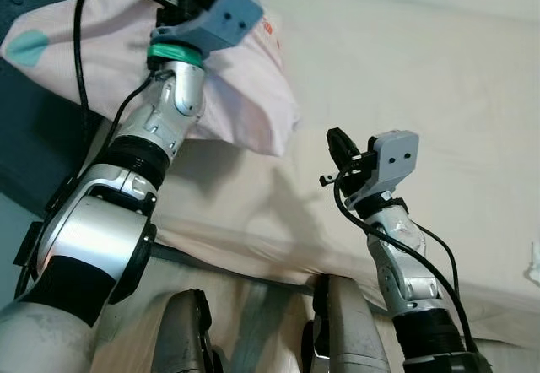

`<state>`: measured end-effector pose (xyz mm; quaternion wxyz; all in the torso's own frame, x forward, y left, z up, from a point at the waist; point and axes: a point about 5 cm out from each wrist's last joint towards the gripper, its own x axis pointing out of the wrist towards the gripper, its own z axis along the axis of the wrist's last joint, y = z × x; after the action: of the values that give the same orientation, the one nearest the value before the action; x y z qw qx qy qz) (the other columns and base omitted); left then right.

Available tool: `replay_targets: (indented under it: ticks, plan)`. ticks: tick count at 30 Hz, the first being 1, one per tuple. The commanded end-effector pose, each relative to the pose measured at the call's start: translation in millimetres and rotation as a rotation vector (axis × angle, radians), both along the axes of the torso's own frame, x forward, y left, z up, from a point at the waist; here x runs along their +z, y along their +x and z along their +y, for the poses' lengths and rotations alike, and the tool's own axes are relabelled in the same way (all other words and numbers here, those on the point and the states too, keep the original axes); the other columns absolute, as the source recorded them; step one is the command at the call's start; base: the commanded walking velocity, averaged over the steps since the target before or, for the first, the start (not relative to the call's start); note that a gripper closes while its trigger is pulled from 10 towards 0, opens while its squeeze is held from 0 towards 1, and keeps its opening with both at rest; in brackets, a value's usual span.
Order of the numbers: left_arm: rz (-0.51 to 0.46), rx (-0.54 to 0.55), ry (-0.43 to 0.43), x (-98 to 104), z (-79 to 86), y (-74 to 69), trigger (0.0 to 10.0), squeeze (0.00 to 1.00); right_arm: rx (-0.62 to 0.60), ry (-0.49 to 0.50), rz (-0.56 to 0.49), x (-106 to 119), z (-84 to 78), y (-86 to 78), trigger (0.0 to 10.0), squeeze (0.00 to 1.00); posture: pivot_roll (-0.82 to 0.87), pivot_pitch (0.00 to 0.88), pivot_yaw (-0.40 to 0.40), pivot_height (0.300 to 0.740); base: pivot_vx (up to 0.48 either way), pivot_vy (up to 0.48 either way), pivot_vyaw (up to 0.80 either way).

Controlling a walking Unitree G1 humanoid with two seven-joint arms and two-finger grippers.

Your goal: Clean up the room

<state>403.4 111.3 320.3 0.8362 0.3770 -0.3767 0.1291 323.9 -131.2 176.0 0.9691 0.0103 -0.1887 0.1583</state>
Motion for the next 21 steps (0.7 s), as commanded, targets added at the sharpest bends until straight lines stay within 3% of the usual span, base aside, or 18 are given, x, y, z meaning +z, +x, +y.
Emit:
replay_targets:
  ticks: [1,2,3,4,6,7,9,12,13,16,17,18,19,20,21]
  plan:
    - [0.089,0.002,-0.007,-18.7,2.9,3.5,0.0,0.0,-0.01,0.002,0.01,-3.1,-2.6,-2.6,10.0,0.0,-0.05,0.174,0.045,0.585,0.0,0.0,0.0]
    - [0.34,0.004,-0.044,-62.8,8.4,9.6,0.0,0.0,-0.012,0.002,0.013,-4.3,-3.0,-3.6,10.0,0.0,-0.05,0.176,0.045,0.585,0.0,0.0,0.0]
    - [0.452,0.028,-0.072,-87.9,15.6,9.2,0.0,0.0,-0.012,0.002,0.014,-4.7,-3.0,-4.0,10.0,0.0,-0.05,0.179,0.046,0.585,0.0,0.0,0.0]
    - [0.452,0.028,-0.072,-87.9,15.6,9.2,0.0,0.0,-0.012,0.002,0.014,-4.7,-3.0,-4.0,10.0,0.0,-0.05,0.179,0.046,0.585,0.0,0.0,0.0]
    - [0.571,0.122,-0.148,-121.7,35.2,5.0,0.0,0.0,-0.013,0.003,0.016,-5.2,-3.4,-4.5,10.0,0.0,-0.05,0.179,0.045,0.585,0.0,0.0,0.0]
    - [0.573,0.18,-0.202,-129.0,47.7,2.5,0.0,0.0,-0.012,0.003,0.017,-5.5,-3.8,-4.6,10.0,0.0,-0.04,0.179,0.04,0.585,0.0,0.0,0.0]
    - [0.564,0.216,-0.231,-131.6,55.1,0.9,0.0,0.0,-0.012,0.002,0.018,-5.7,-4.1,-4.6,10.0,0.0,-0.04,0.179,0.04,0.585,0.0,0.0,0.0]
    - [0.514,0.304,-0.252,-122.8,77.1,0.7,0.0,0.0,-0.007,-0.003,0.021,-6.0,-4.3,-3.4,10.0,0.0,-0.03,0.172,0.034,0.585,0.0,0.0,0.0]
    - [0.469,0.331,-0.252,-108.8,85.1,2.7,0.0,0.0,-0.003,-0.004,0.019,-5.3,-3.4,-2.3,10.0,0.0,-0.03,0.169,0.035,0.585,0.0,0.0,0.0]
    - [0.419,0.347,-0.24,-93.8,90.3,4.5,0.0,0.0,0.0,-0.005,0.017,-4.3,-2.4,-1.4,10.0,0.0,-0.03,0.166,0.035,0.585,0.0,0.0,0.0]
    - [0.363,0.355,-0.223,-76.4,93.8,6.2,0.0,0.0,0.002,-0.004,0.014,-3.2,-1.6,-0.6,10.0,0.0,-0.03,0.166,0.035,0.585,0.0,0.0,0.0]
    - [0.246,0.347,-0.154,-40.3,90.7,8.8,0.0,0.0,0.002,-0.002,0.009,-1.9,-0.9,-0.1,10.0,0.0,-0.03,0.162,0.038,0.585,0.0,0.0,0.0]
    - [0.186,0.331,-0.11,-23.3,84.1,9.4,0.0,0.0,0.001,-0.001,0.008,-1.8,-1.0,-0.2,10.0,0.0,-0.03,0.162,0.038,0.585,0.0,0.0,0.0]
    - [0.14,0.309,-0.069,-10.1,76.3,9.7,0.0,0.0,0.0,-0.001,0.007,-1.8,-1.2,-0.5,10.0,0.0,-0.04,0.162,0.039,0.585,0.0,0.0,0.0]
    - [0.14,0.309,-0.069,-10.1,76.3,9.7,0.0,0.0,0.0,-0.001,0.007,-1.8,-1.2,-0.5,10.0,0.0,-0.04,0.162,0.039,0.585,0.0,0.0,0.0]
